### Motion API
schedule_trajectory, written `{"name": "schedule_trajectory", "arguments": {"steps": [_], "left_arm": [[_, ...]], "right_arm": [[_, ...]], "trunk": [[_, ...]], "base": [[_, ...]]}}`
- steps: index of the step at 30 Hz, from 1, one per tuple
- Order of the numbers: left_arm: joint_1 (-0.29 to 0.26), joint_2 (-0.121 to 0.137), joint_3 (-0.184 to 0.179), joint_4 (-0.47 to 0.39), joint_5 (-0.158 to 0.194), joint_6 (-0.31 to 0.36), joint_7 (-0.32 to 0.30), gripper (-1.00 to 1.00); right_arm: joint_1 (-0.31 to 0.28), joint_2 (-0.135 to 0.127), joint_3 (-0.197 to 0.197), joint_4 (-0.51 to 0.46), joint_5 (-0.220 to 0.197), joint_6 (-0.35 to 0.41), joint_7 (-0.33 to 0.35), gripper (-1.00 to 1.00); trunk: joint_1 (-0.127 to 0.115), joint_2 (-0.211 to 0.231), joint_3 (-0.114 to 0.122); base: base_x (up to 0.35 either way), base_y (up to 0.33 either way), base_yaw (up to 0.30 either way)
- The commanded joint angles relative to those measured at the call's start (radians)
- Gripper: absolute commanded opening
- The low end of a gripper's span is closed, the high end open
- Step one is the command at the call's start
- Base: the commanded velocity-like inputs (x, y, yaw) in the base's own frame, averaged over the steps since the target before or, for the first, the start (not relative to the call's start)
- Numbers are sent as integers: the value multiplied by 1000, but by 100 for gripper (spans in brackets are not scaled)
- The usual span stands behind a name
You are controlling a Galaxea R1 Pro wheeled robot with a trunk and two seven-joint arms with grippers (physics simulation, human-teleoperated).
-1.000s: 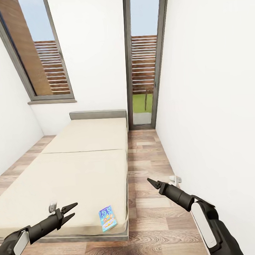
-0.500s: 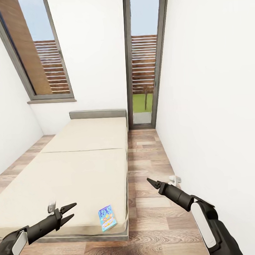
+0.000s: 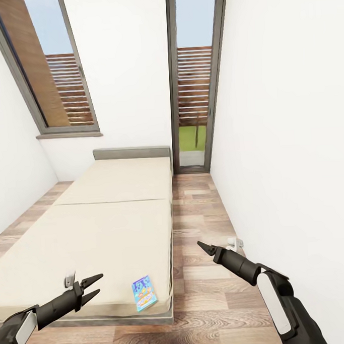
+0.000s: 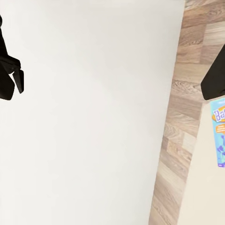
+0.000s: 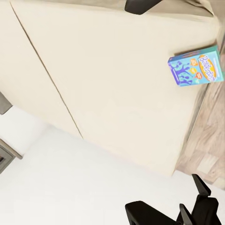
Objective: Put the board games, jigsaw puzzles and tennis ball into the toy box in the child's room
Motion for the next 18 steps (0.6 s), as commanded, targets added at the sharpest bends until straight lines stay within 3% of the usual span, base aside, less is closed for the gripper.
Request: {"name": "schedule_trajectory", "arguments": {"steps": [1, 11, 18], "left_arm": [[-1, 0, 2, 0, 1, 8, -2, 100], [-1, -1, 1, 0, 3, 9, -1, 100], [-1, -2, 0, 0, 3, 9, 1, 100]], "right_arm": [[-1, 1, -3, 0, -5, 8, 2, 100], [0, 1, -12, 0, -5, 18, 2, 100], [-1, 3, -60, 1, -4, 34, 1, 100]], "trunk": [[4, -8, -4], [42, -78, -36], [69, -127, -58]], "base": [[0, 0, 0], [0, 0, 0], [0, 0, 0]]}}
